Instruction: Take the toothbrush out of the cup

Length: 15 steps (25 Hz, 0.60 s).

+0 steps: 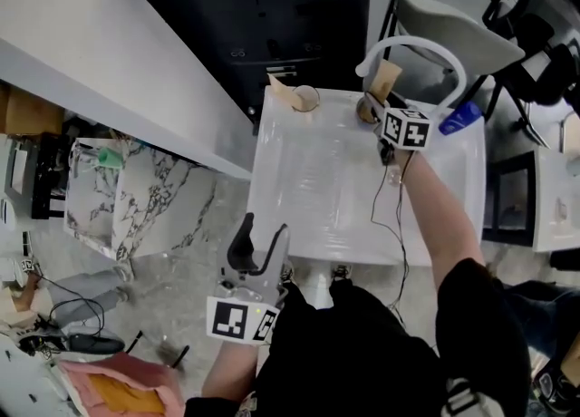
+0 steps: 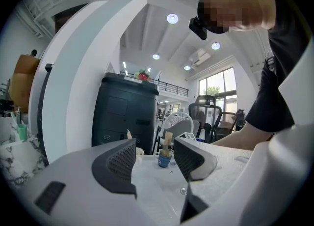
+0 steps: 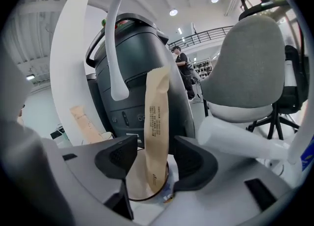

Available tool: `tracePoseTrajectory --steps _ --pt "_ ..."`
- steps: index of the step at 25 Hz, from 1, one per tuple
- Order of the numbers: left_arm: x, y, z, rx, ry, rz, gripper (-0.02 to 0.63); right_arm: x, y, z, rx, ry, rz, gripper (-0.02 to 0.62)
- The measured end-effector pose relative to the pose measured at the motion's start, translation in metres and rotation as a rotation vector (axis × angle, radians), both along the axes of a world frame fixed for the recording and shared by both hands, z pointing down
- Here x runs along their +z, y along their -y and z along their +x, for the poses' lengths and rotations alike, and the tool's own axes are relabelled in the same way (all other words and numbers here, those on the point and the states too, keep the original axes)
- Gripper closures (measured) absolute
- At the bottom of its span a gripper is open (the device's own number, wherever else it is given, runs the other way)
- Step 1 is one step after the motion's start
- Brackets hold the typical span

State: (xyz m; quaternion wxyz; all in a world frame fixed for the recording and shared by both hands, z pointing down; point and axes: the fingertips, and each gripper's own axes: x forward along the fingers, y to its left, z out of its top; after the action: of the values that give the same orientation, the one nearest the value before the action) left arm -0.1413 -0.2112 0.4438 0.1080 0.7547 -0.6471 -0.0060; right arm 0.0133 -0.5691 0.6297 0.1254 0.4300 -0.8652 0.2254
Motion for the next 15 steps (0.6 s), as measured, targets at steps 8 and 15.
tracePoseTrajectory --steps 8,15 --pt "0.003 -0.005 -0.005 -0.013 -0.004 -0.011 0.38 -0.001 -0.001 -0.006 -0.018 -0.047 0.04 0.491" --pt "0.0 -0.011 -0.009 -0.017 -0.023 -0.003 0.38 -0.011 -0.006 -0.007 -0.015 -0.073 0.084 0.558"
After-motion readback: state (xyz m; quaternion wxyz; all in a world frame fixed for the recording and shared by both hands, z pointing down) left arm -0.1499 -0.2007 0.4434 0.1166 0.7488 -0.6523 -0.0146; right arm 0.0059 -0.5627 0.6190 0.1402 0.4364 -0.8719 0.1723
